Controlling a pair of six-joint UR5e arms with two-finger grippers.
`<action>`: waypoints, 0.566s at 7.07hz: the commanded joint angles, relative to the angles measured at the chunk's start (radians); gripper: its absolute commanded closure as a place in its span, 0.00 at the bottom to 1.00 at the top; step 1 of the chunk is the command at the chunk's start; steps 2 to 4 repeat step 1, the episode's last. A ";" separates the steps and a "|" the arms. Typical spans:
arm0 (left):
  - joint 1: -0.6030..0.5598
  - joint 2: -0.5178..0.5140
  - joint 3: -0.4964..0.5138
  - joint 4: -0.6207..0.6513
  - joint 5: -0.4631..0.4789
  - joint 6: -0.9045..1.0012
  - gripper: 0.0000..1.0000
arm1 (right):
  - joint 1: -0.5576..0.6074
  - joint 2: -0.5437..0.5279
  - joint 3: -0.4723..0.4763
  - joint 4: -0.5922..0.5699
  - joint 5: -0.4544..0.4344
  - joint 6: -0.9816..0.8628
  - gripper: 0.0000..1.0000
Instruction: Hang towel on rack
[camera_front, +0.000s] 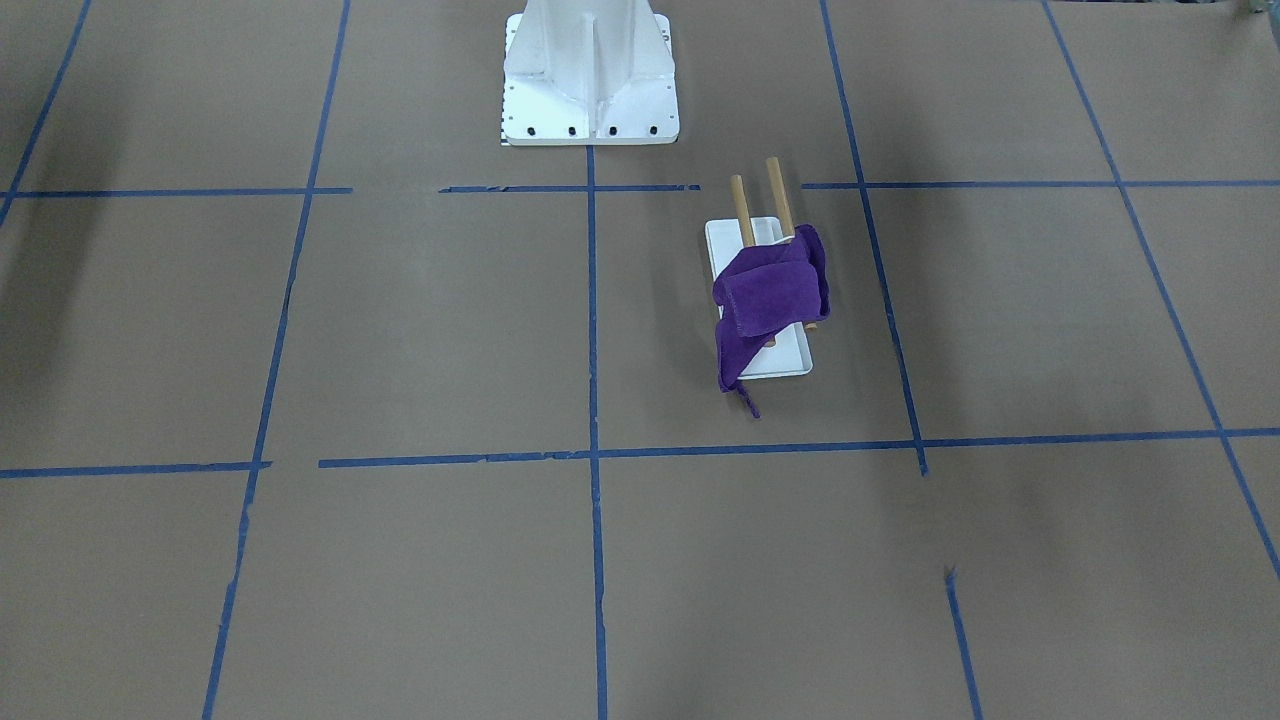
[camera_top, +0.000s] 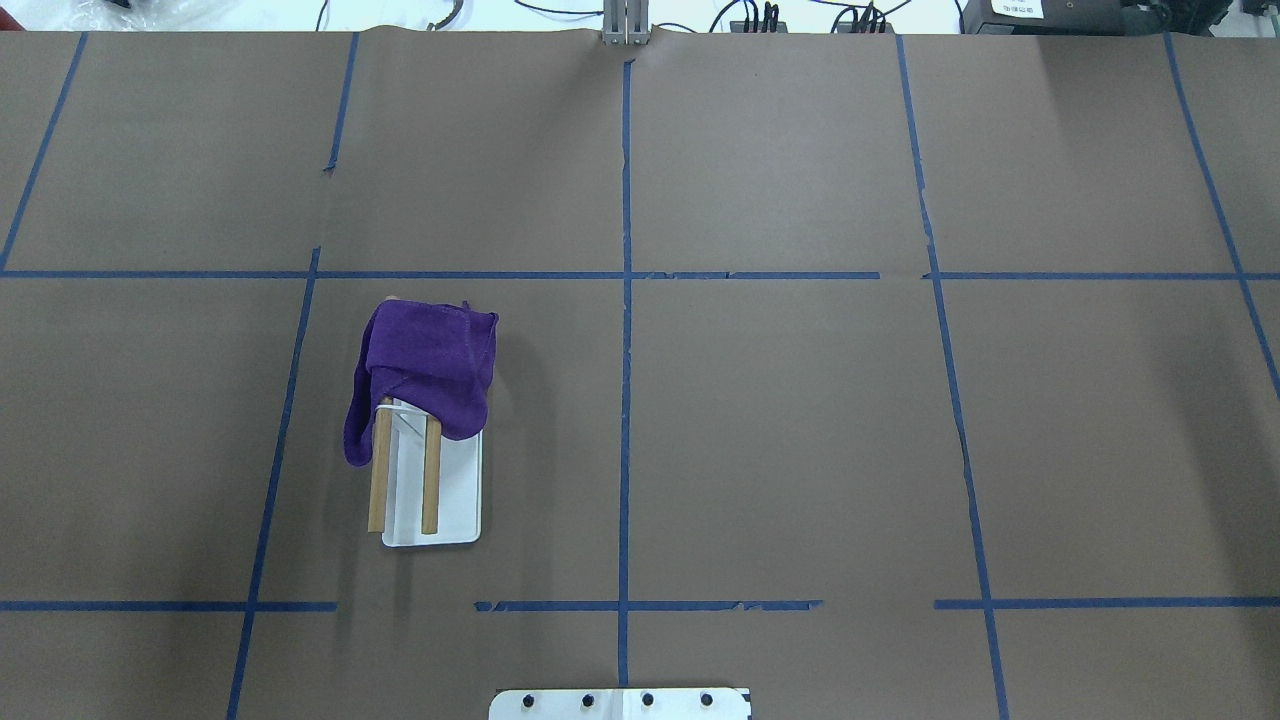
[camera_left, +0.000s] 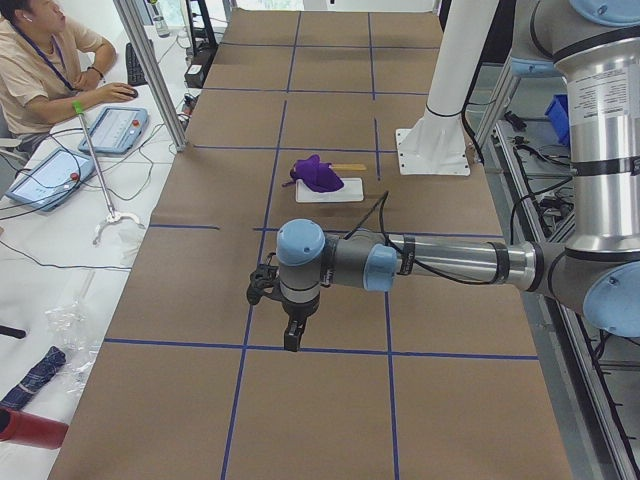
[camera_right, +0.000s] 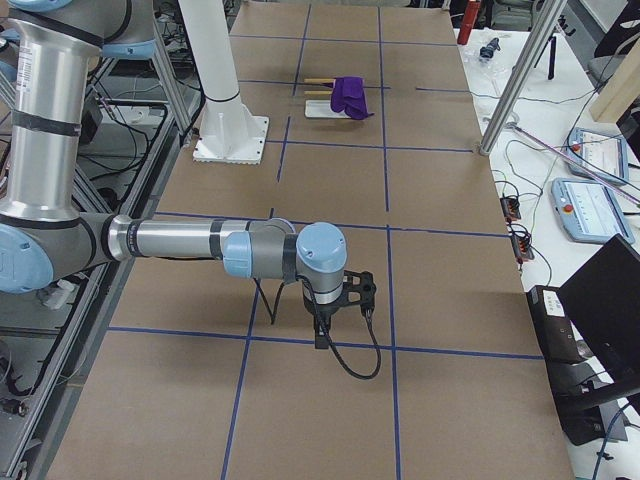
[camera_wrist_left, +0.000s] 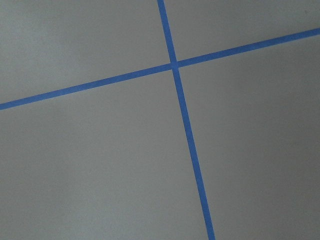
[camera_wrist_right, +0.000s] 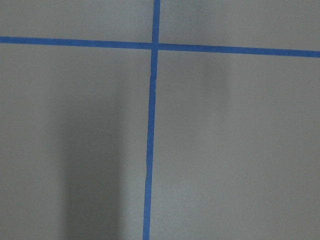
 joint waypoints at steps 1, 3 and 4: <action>0.000 0.000 0.001 0.000 0.000 0.000 0.00 | 0.000 0.000 0.000 0.000 0.002 0.001 0.00; 0.000 0.000 0.001 0.000 0.000 0.000 0.00 | 0.000 0.000 0.000 0.000 0.002 0.001 0.00; 0.000 0.000 0.001 0.000 0.000 0.000 0.00 | 0.000 0.000 0.000 0.000 0.002 0.001 0.00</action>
